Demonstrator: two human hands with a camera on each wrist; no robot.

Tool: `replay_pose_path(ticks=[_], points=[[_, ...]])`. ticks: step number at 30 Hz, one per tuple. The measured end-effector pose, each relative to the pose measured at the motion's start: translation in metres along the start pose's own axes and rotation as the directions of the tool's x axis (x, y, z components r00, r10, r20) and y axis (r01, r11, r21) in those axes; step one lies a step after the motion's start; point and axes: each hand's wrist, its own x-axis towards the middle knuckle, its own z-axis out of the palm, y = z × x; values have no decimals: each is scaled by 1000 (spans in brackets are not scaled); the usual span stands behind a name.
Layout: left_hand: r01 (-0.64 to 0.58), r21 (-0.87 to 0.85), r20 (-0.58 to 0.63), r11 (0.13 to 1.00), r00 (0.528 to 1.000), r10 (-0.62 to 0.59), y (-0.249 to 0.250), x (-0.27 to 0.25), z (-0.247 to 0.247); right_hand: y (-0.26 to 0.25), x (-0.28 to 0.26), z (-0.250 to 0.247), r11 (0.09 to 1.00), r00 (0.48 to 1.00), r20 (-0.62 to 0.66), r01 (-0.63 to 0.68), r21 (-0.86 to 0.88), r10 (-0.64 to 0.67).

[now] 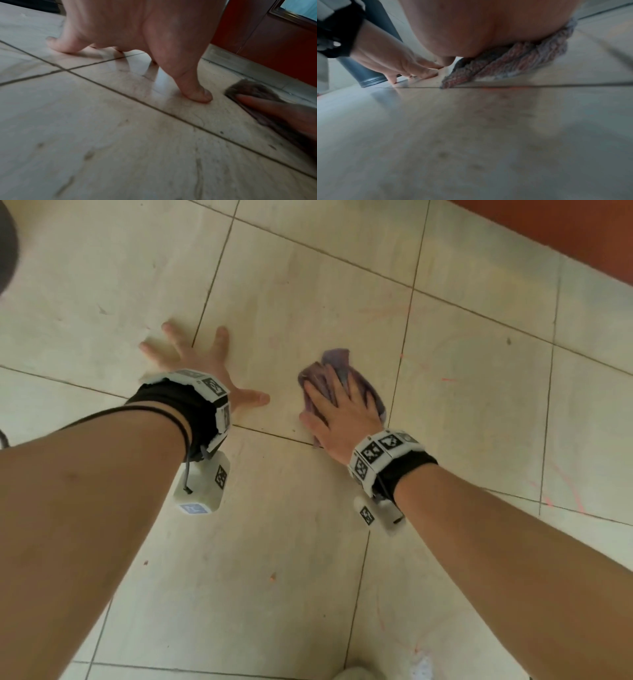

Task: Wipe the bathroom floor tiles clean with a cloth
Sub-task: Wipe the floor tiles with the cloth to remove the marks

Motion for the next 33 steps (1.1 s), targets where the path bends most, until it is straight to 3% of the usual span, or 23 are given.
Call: replay_pose_path(ticks=[4, 7, 10, 14, 18, 22, 25, 28, 30, 33], points=[[3, -10, 5, 1000, 1000, -3, 2, -1, -1, 33, 23, -23, 985, 985, -37, -168, 39, 170], [11, -10, 0, 1000, 1000, -11, 3, 3, -1, 17, 61, -41, 955, 961, -70, -255, 150, 268], [24, -2, 10, 1000, 1000, -24, 3, 4, -1, -11, 62, -36, 974, 979, -57, -186, 133, 195], [26, 9, 9, 1000, 1000, -26, 5, 0, -4, -8, 11, -7, 997, 999, -2, -46, 68, 46], [34, 6, 19, 999, 999, -34, 9, -4, -9, 41, -11, -6, 982, 983, -10, -182, 50, 182], [57, -2, 39, 998, 998, -57, 16, -4, -16, 50, 49, -36, 947, 952, 7, -306, 96, 307], [63, 10, 36, 998, 997, -64, 18, 0, -16, 17, 73, -44, 948, 961, -17, -270, 166, 276], [57, 25, 20, 998, 998, -58, 17, 0, -15, -11, 43, -30, 986, 991, -25, -125, 112, 129], [56, 17, 13, 998, 998, -56, 16, -1, -14, -9, 14, -12, 998, 999, -9, -41, 50, 41], [56, 26, 2, 998, 998, -57, 17, -3, -15, 26, -5, -1, 996, 996, -15, -83, 23, 84]])
